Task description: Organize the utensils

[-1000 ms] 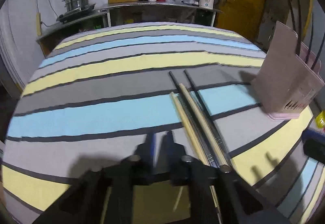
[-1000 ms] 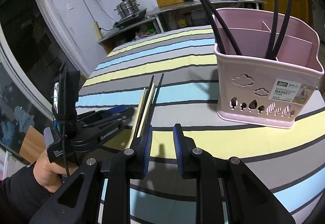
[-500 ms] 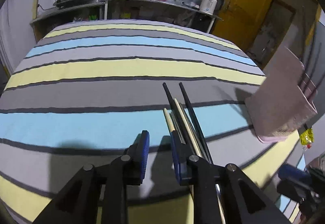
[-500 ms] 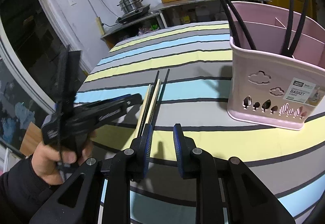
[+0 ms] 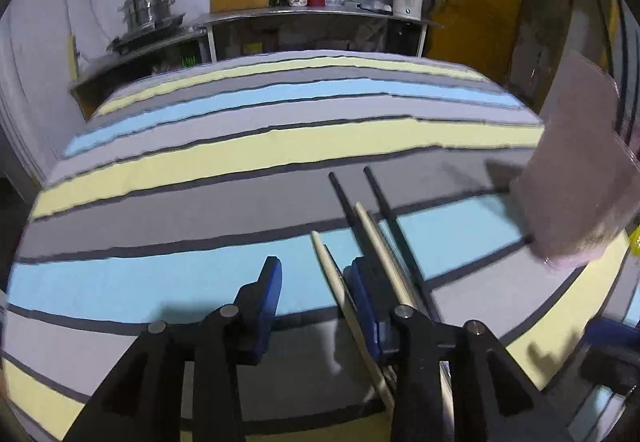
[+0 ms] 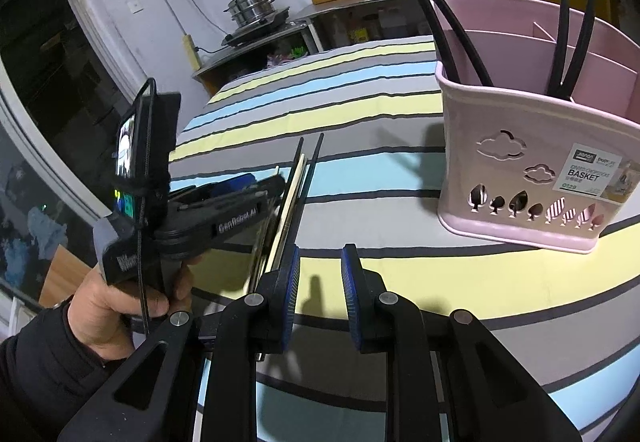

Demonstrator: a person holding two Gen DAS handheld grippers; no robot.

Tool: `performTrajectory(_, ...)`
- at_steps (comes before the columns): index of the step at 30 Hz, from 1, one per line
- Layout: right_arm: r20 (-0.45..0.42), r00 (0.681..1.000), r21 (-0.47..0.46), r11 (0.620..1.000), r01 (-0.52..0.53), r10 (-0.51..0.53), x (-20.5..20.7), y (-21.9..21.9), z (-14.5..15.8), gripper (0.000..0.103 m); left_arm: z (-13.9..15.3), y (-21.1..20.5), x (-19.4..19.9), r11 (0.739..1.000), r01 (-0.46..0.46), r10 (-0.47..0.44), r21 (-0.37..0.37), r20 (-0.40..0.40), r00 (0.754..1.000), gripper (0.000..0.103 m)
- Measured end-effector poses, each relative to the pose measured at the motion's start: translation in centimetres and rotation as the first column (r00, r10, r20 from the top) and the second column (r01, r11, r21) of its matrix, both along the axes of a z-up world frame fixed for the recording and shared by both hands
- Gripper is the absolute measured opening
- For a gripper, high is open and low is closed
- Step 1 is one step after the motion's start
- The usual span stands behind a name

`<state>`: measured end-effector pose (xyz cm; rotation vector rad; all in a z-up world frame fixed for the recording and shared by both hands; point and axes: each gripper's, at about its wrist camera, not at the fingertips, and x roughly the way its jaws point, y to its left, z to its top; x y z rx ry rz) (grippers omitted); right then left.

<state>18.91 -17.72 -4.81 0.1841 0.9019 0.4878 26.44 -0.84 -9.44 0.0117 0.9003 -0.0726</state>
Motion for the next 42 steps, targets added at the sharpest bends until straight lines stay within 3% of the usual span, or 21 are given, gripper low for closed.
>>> performTrajectory(5,-0.001,1.0,0.002,1.0,-0.004,0.004,0.0,0.2,-0.1,0.022,0.1,1.9,-1.3,1.0,0.002,-0.002,0.004,0.0,1.0,0.037)
performTrajectory(8,0.001,1.0,0.001,1.0,-0.014,0.014,0.0,0.4,0.0,0.022,0.2,4.3,-2.1,1.0,-0.012,0.012,-0.011,-0.002,1.0,0.025)
performTrajectory(10,-0.001,1.0,0.001,1.0,-0.022,0.022,0.2,0.7,-0.2,0.022,0.3,5.9,-2.5,1.0,-0.023,0.022,-0.016,-0.006,1.0,0.022)
performTrajectory(16,0.008,0.997,0.0,0.997,-0.075,0.075,0.5,2.8,-0.2,0.022,1.1,9.6,-4.4,0.984,-0.062,0.059,-0.168,-0.025,0.998,0.022)
performTrajectory(20,0.014,0.992,-0.012,0.992,-0.125,0.125,0.7,4.7,-0.4,0.022,0.5,10.1,-5.7,0.971,-0.09,0.077,-0.223,-0.065,0.995,0.022)
performTrajectory(24,0.008,0.989,-0.024,0.989,-0.148,0.148,0.8,5.7,-0.7,0.022,0.4,8.8,-5.4,0.98,-0.084,0.077,-0.181,-0.045,0.996,0.034)
performTrajectory(28,0.008,0.99,-0.027,0.99,-0.14,0.14,0.5,5.4,-0.5,0.022,0.3,6.2,-4.3,0.997,-0.056,0.055,-0.052,-0.034,0.998,0.042)
performTrajectory(30,0.011,0.991,-0.028,0.991,-0.131,0.131,0.5,5.0,-0.3,0.022,0.3,5.6,-4.1,0.999,-0.037,0.036,-0.036,-0.03,0.999,0.045)
performTrajectory(34,0.013,0.992,-0.028,0.992,-0.121,0.122,0.5,4.6,-0.1,0.022,1.0,7.3,-5.0,0.981,-0.062,0.06,-0.185,-0.016,0.998,0.045)
performTrajectory(36,0.013,0.992,-0.026,0.992,-0.127,0.127,0.5,4.7,-0.1,0.022,1.4,8.3,-5.9,0.979,-0.083,0.086,-0.183,0.009,0.996,0.045)
performTrajectory(42,0.003,0.979,-0.032,0.979,-0.203,0.203,0.7,7.2,-1.0,0.022,1.0,11.0,-7.8,0.968,-0.137,0.135,-0.211,-0.025,0.991,0.045)
